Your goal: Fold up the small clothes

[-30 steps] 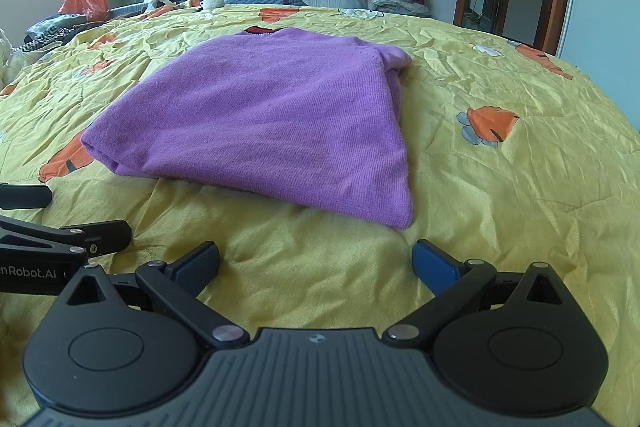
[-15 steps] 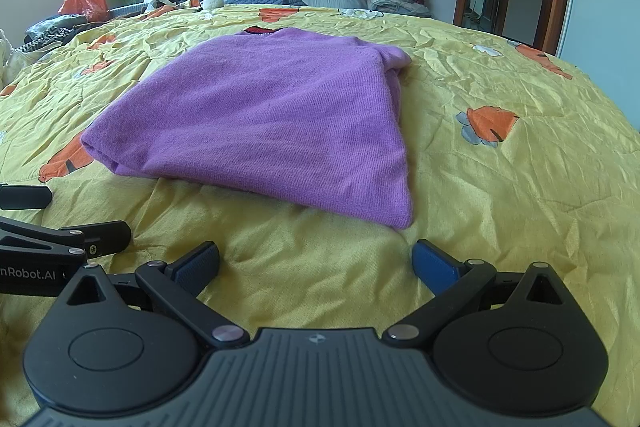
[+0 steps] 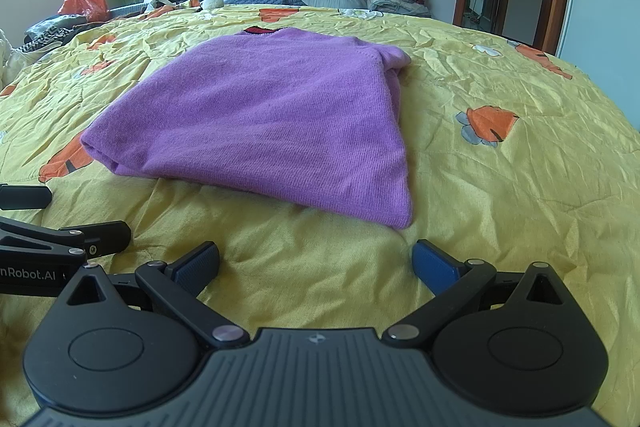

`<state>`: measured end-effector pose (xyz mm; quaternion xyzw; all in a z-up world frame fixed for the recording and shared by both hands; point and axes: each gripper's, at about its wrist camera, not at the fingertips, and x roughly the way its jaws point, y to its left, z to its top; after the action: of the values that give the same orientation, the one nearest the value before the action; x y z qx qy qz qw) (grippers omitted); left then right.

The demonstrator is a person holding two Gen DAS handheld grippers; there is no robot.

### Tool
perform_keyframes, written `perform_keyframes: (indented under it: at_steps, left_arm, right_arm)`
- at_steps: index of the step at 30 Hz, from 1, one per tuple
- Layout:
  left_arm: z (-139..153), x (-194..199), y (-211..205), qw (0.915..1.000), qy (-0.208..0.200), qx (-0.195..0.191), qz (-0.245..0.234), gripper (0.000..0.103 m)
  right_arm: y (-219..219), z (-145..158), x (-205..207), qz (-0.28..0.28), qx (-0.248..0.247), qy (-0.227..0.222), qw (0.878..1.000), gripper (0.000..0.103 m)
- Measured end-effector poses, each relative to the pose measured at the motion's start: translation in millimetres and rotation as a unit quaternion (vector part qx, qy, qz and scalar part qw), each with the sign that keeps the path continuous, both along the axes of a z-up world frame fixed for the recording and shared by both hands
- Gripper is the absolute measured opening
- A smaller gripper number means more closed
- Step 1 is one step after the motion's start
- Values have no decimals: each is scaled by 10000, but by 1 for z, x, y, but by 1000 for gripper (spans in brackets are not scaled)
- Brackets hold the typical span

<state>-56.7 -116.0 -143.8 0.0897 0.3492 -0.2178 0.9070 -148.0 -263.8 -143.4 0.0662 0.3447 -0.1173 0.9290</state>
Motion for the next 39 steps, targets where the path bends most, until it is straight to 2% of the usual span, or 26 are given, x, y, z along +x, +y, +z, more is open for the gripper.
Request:
perform_keyframes:
  at_steps: [39]
  left_arm:
    - [1,-2,2,10000,-18,-37,62,103]
  right_arm:
    - [0,0,0,-2,5,-1,10000,103]
